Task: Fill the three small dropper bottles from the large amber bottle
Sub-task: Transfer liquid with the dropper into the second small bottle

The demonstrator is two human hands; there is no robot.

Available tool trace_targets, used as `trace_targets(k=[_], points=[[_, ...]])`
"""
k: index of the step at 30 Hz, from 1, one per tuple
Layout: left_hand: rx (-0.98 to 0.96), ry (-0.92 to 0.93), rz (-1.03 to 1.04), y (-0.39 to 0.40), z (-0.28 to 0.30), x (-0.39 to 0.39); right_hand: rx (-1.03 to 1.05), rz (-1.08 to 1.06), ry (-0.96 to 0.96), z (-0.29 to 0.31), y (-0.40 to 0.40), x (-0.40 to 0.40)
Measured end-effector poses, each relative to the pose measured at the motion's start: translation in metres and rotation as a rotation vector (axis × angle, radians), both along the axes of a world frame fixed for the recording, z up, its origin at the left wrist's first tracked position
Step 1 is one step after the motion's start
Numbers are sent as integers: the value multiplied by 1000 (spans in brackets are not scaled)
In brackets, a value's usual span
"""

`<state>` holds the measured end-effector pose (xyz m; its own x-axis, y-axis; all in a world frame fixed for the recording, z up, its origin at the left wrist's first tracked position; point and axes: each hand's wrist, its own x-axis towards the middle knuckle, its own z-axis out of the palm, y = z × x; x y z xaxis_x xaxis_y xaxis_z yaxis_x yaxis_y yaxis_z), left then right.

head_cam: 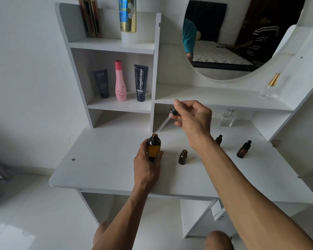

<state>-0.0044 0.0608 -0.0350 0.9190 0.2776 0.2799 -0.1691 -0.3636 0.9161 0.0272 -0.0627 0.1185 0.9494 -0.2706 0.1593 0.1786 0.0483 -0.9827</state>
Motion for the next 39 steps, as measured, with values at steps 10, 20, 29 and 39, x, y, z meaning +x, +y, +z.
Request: trace_targets(k=[10,20,29,39], points=[[5,0,1,0,0,0,-228,46,-123,5,8,0],[7,-1,2,0,2,-1,-389,60,-164,9,13,5],[0,15,0,0,1,-1,-527,85,-154,1,18,7],[-6,21,-13,1,0,1,-643,114,-75,-20,25,3]])
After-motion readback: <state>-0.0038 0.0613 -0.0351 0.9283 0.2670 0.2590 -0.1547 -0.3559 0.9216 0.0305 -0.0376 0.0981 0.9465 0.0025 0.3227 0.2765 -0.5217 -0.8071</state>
